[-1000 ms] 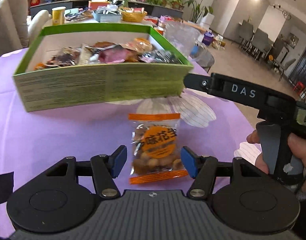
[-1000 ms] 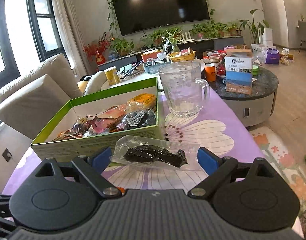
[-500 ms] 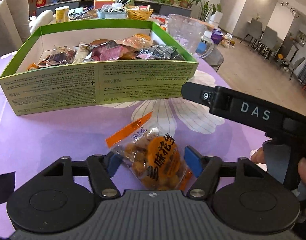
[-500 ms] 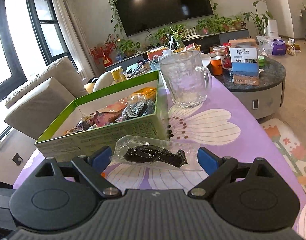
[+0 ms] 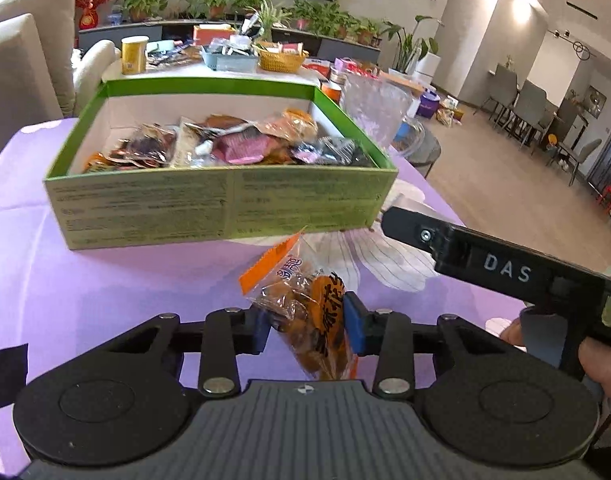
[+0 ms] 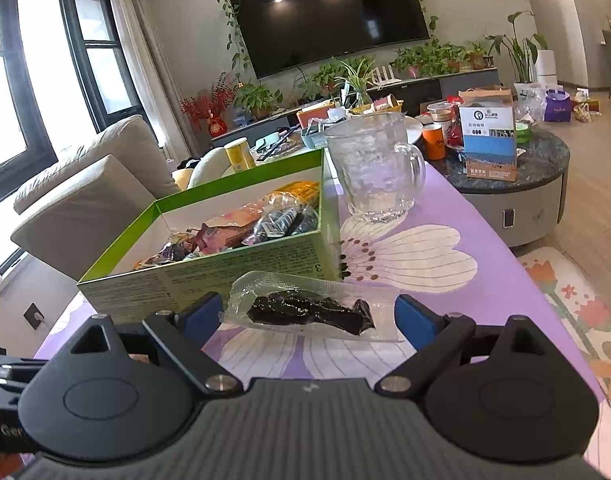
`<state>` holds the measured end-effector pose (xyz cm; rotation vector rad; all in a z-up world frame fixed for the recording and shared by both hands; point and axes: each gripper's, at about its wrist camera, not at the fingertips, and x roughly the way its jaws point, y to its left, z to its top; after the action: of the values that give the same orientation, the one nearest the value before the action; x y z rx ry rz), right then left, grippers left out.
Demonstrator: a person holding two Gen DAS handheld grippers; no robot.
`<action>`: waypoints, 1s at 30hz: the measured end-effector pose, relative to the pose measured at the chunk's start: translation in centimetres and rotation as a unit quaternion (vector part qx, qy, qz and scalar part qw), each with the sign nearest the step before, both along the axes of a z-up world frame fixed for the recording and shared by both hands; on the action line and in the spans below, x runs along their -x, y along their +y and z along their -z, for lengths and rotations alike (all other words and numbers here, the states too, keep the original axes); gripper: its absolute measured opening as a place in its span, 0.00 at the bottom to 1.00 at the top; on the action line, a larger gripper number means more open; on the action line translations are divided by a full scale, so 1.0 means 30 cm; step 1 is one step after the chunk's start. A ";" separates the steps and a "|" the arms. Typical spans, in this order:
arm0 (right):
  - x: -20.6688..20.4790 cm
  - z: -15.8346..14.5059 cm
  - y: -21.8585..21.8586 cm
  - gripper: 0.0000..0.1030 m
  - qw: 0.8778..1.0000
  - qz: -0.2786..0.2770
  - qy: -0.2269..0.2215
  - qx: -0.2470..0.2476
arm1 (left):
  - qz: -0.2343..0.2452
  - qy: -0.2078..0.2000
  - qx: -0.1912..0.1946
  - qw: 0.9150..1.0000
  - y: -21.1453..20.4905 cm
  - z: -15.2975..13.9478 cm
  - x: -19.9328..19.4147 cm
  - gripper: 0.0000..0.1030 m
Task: Organize snacks
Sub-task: 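Carry the nut bag and dark-candy packet over the green box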
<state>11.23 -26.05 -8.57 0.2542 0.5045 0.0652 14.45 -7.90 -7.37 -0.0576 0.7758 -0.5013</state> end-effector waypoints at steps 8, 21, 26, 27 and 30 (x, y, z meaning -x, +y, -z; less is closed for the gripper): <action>0.037 -0.071 0.069 0.50 0.999 -0.010 -0.022 0.030 | -0.018 -0.028 0.001 0.999 0.067 -0.062 0.023 0.33; 0.007 -0.161 0.150 0.50 0.997 -0.020 -0.052 0.062 | -0.041 -0.090 0.013 0.995 0.151 -0.187 -0.040 0.33; -0.041 -0.203 0.175 0.50 0.994 -0.027 -0.073 0.075 | -0.050 -0.120 0.011 0.991 0.158 -0.239 -0.107 0.33; -0.053 -0.208 0.180 0.50 0.994 -0.029 -0.077 0.078 | -0.052 -0.124 0.009 0.991 0.161 -0.245 -0.122 0.33; -0.083 -0.216 0.184 0.50 0.992 -0.030 -0.084 0.085 | -0.059 -0.133 0.001 0.989 0.166 -0.247 -0.172 0.33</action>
<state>13.72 -20.52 -2.10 0.0657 0.3476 0.1004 19.61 -2.93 0.05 -0.0366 0.5074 -0.3883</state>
